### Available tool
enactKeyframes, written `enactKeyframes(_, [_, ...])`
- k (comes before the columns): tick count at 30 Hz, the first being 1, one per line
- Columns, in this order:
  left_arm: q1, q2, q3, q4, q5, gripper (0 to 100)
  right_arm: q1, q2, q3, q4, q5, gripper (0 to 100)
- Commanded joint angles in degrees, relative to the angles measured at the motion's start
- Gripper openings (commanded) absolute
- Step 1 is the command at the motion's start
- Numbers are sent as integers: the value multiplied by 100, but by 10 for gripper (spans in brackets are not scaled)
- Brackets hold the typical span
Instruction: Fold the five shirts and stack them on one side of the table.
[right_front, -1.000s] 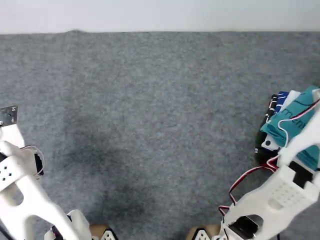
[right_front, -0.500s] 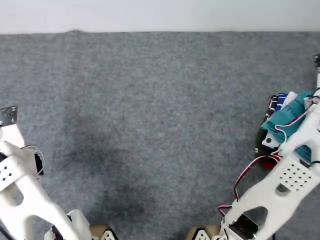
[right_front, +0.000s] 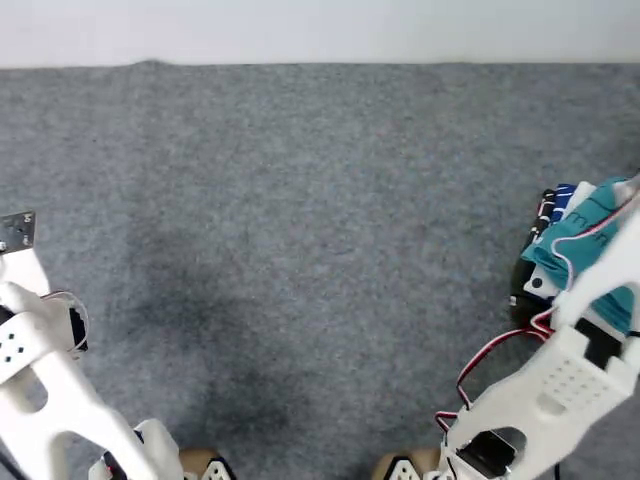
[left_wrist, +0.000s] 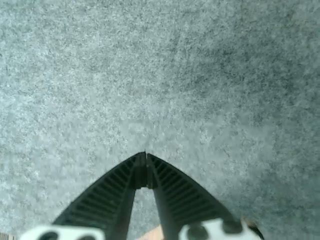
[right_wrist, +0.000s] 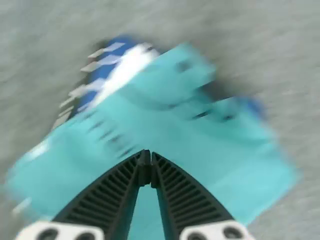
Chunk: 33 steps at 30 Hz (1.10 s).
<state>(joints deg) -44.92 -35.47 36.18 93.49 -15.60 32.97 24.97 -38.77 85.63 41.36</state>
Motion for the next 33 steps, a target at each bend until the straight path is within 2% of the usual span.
enactKeyframes(1, [149, -422, -514, 334, 18, 6, -418, -646, -281, 1560, -545, 10])
enactKeyframes(5, [651, -993, -716, 466, 35, 6, -576, -1147, 105, 1736, -1670, 10])
enactKeyframes(12, [1679, -1653, -189, 290, 44, 6, -1051, -2756, 2637, 1719, -1662, 10])
enactKeyframes(18, [2013, -1908, 585, -237, 35, 6, -1473, -4295, 4501, 1622, -2585, 10])
enactKeyframes(22, [2356, -1969, 1130, -387, 158, 6, -1508, -5191, 5530, 998, -3262, 10])
enactKeyframes(26, [2716, -1934, 1244, -668, 818, 7, -1604, -6132, 6655, 101, -4000, 10])
enactKeyframes(33, [3446, -1978, 2536, -2215, 941, 6, -2202, -7521, 8897, -1455, -4668, 10])
